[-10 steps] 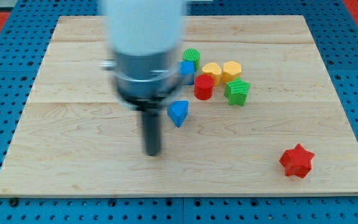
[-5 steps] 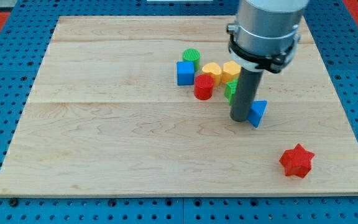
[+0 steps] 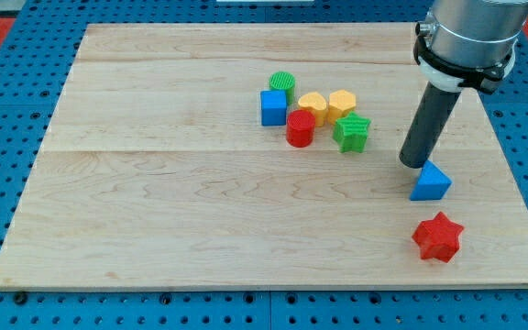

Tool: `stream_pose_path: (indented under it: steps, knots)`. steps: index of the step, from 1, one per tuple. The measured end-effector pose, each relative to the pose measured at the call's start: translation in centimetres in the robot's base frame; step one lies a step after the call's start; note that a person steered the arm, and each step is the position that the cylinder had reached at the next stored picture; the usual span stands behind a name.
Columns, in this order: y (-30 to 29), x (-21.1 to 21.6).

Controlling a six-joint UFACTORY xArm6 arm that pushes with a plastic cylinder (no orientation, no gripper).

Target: Move the blue triangle close to the red star

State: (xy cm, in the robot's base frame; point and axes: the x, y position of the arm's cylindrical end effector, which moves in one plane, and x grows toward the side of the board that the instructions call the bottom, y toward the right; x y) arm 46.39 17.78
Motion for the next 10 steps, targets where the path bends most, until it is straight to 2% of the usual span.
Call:
stream_pose_path:
  steps: [3, 4, 6, 10]
  knots:
    - [3.4, 0.1]
    - [2.6, 1.9]
    - [1.3, 0.5]
    - [0.4, 3.6]
